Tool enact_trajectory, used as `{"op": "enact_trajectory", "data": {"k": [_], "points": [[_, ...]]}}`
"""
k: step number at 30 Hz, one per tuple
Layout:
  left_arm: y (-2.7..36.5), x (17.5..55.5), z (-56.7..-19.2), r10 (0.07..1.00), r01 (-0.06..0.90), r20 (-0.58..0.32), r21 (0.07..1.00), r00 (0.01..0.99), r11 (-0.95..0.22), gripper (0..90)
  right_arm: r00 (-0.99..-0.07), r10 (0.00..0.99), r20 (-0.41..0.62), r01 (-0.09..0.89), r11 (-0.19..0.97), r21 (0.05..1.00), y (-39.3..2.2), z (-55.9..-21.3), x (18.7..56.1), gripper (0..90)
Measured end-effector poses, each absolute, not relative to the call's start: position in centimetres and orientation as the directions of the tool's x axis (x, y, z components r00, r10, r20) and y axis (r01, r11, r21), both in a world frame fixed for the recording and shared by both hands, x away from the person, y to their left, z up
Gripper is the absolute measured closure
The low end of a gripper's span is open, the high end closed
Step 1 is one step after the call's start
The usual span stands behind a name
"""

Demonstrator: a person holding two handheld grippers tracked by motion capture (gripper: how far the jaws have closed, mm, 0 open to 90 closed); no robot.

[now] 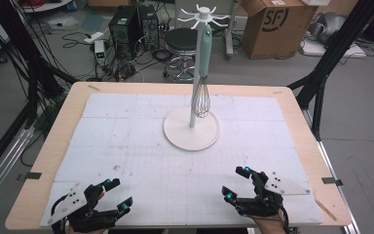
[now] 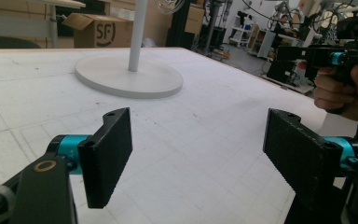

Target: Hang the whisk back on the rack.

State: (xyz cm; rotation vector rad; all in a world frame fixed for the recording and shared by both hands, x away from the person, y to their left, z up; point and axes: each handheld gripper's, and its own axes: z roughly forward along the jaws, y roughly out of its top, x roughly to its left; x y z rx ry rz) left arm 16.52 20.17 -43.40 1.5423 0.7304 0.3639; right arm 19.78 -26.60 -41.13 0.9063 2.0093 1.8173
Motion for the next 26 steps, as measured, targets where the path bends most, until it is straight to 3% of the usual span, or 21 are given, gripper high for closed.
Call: {"op": "enact_trajectory", "data": {"k": [26], "points": [[19.62,16.58,-43.51,0.635,0.224,-0.173,0.974,0.753,-0.001,23.6,-0.744,0.641,0.188,0.265,0.024,0.964,-26.71,-42.08,19.44,15.8]]}}
